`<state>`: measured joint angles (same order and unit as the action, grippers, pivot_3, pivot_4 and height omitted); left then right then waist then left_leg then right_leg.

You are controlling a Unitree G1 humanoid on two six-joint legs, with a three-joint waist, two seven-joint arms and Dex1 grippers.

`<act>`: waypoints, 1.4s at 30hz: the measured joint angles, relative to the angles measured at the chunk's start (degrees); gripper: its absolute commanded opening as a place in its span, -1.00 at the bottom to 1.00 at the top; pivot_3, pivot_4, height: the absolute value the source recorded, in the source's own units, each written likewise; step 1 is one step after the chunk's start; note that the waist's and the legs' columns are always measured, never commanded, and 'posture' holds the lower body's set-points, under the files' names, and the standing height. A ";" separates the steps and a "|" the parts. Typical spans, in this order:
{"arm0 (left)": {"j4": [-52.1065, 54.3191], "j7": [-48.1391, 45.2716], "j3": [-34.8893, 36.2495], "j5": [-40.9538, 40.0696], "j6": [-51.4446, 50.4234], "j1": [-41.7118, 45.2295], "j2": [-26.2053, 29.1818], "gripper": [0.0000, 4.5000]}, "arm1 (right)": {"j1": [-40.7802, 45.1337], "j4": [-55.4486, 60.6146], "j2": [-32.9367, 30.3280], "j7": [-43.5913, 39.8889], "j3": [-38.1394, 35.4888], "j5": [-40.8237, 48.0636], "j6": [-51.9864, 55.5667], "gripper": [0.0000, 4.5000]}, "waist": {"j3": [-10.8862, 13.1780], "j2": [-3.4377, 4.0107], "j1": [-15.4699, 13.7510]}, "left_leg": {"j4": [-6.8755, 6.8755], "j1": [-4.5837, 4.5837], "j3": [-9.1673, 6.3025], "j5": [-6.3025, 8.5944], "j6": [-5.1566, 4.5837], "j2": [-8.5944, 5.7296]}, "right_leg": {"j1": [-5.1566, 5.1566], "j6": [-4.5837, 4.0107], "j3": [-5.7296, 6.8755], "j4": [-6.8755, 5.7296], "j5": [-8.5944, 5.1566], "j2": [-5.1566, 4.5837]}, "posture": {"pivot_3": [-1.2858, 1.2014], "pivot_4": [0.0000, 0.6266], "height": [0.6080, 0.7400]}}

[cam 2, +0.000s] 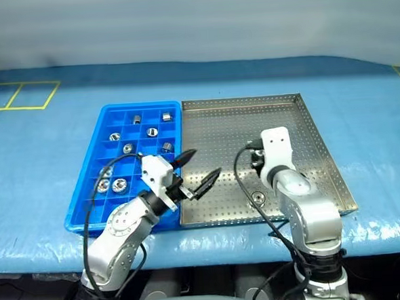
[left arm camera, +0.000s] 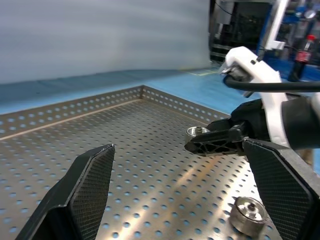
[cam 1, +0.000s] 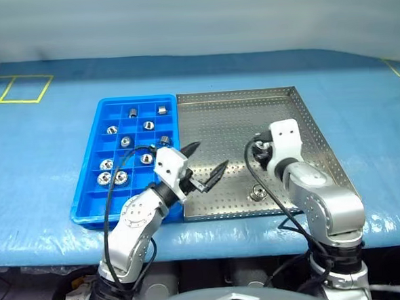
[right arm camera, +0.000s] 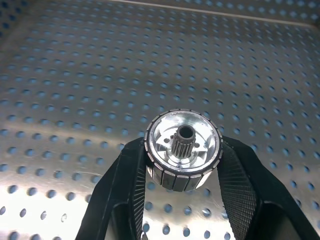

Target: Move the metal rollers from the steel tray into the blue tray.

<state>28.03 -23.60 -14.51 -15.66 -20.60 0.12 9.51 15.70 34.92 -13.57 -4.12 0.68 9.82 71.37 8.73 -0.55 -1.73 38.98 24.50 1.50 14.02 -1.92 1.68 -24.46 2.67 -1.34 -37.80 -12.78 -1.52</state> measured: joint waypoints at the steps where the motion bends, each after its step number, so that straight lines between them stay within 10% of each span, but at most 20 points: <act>1: 0.81 0.82 0.81 0.01 -0.01 -1.15 0.22 1.00 | 1.26 -0.14 -1.57 -1.47 1.73 0.43 0.45 -0.24 | 0.01 -0.01 -0.33 | -0.03 0.02 -0.01 0.00 0.00 -0.01 | -0.02 -0.02 0.00 0.00 -0.01 -0.01 | 0.25 -0.52 1.00; 16: 10.65 10.14 6.95 0.98 2.22 -13.95 -1.08 1.00 | 11.69 -8.12 -5.22 -13.42 17.07 2.41 -5.85 -0.24 | 0.10 -0.11 -6.77 | -0.06 0.20 -0.15 0.01 0.01 -0.02 | -0.06 -0.02 0.21 0.15 -0.02 -0.13 | 0.40 -0.52 1.00; 39: 11.23 9.43 7.49 0.81 3.65 -18.96 0.26 1.00 | 9.09 -7.46 -6.51 -18.21 20.18 4.86 -5.32 -0.24 | 0.13 -0.04 -16.71 | -0.14 0.64 -0.24 0.09 0.08 0.02 | -0.18 0.01 0.74 0.81 0.02 -0.16 | 0.40 -0.52 1.00; 42: 11.22 8.61 7.09 0.46 3.61 -18.45 0.76 1.00 | 8.27 -6.31 -7.30 -18.27 18.55 5.41 -4.01 0.22 | 0.13 -0.04 -17.53 | -0.14 0.74 -0.22 0.12 0.06 0.02 | -0.19 0.03 0.80 0.91 0.03 -0.16 | 0.38 -0.52 1.00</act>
<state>39.25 -14.99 -7.42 -15.20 -16.99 -18.33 10.26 23.98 28.62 -20.87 -22.39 19.23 15.24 67.36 8.85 -0.59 -19.26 38.84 25.24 1.28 14.14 -1.86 1.70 -24.64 2.69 -0.54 -36.90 -12.75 -1.69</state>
